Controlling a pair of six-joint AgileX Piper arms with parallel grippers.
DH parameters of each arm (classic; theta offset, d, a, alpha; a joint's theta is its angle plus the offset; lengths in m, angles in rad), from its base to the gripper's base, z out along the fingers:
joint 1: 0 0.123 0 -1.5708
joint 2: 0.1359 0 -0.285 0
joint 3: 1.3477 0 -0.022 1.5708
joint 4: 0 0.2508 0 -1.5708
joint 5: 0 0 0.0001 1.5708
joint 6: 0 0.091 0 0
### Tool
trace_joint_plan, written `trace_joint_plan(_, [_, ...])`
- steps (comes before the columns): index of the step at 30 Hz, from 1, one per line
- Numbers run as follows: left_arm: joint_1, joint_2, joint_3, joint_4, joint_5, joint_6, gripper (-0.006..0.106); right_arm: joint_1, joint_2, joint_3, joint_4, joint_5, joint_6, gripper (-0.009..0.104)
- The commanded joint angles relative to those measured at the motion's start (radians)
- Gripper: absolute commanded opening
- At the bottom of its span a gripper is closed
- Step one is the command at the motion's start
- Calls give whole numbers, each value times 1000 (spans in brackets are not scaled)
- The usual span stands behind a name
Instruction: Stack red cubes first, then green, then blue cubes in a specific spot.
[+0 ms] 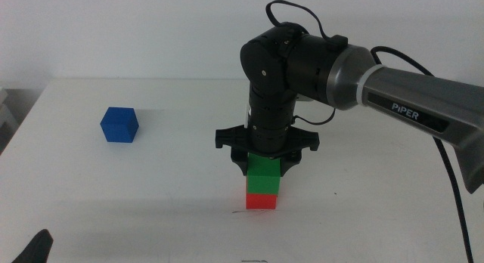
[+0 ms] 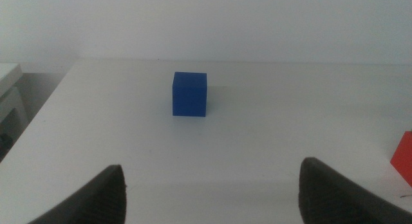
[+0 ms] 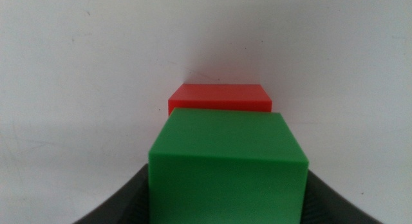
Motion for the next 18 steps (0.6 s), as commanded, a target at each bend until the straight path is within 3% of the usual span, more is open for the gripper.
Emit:
trace_joint_plan(1, [3, -26, -1, -10, -78, -5, 90, 1, -50, -28, -45, 22, -11, -1])
trace_joint_plan(18, [3, -26, -1, -10, -78, -5, 90, 1, -50, -28, -70, -21, -39, -1])
